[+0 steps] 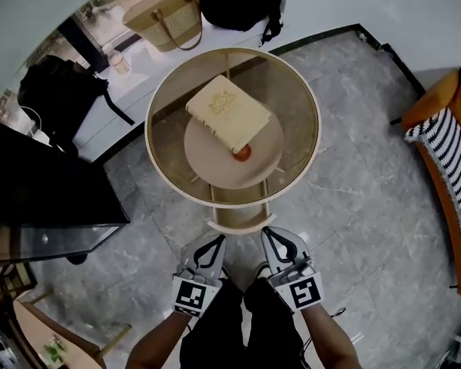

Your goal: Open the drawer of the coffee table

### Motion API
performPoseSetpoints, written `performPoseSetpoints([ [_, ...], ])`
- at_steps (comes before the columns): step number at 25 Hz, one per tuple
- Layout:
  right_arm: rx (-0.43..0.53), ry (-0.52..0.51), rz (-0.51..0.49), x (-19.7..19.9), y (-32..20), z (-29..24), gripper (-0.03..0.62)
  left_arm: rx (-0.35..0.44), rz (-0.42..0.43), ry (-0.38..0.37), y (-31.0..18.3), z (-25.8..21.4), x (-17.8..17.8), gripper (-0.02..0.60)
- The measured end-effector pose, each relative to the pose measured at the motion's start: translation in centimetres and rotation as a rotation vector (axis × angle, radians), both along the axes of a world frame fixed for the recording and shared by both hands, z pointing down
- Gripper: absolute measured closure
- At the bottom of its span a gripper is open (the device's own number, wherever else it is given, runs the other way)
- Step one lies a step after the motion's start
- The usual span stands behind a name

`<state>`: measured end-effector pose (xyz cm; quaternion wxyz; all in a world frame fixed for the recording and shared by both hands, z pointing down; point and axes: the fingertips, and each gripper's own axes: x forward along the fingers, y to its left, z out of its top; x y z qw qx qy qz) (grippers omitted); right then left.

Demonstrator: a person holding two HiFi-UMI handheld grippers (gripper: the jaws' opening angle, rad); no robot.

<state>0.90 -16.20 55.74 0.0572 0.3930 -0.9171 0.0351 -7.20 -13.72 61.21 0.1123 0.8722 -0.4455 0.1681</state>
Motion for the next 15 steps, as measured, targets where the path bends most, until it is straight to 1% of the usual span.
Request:
performPoseSetpoints([
  [3, 0.009, -0.004, 0.007, -0.2, 0.1, -7.8, 0.589, 0.031, 0.009, 0.004, 0.0, -7.9, 0.2, 0.577],
  [7, 0.031, -0.005, 0.025, -0.2, 0.4, -17.5, 0.589, 0.069, -0.006, 0.008, 0.2, -17.6, -0.7, 0.577],
  [12, 0.068, 0.016, 0.024, -0.3, 0.8, -27.8, 0.589, 0.105, -0.057, 0.032, 0.7, -27.1, -2.4, 0.577],
  [15, 0.088, 0.020, 0.023, -0.3, 1.1, -32.9, 0.589, 0.148, -0.068, 0.035, 0.7, -32.5, -2.8, 0.577],
])
